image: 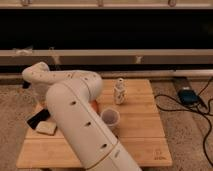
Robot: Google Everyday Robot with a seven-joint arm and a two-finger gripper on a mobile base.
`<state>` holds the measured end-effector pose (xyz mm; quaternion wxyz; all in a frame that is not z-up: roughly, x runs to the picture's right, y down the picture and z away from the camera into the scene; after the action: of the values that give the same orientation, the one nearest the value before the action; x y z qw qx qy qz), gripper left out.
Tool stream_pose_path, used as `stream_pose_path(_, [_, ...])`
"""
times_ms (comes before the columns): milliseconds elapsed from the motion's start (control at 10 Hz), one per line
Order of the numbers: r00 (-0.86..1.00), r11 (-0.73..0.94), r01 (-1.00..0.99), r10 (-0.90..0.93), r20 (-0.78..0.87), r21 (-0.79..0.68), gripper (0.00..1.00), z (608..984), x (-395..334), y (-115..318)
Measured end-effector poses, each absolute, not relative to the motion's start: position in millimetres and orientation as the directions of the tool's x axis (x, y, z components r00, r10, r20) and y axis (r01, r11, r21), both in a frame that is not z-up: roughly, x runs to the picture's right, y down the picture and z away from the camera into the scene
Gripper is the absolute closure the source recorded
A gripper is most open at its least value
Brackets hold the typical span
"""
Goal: Push the eraser across the table
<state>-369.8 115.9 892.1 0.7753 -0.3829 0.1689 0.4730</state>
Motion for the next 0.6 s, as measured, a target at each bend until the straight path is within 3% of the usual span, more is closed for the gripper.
stream_pose_path(600, [0.57, 0.248, -0.812, 0.534, -0.625, -0.528, 0.94, 854, -388, 147])
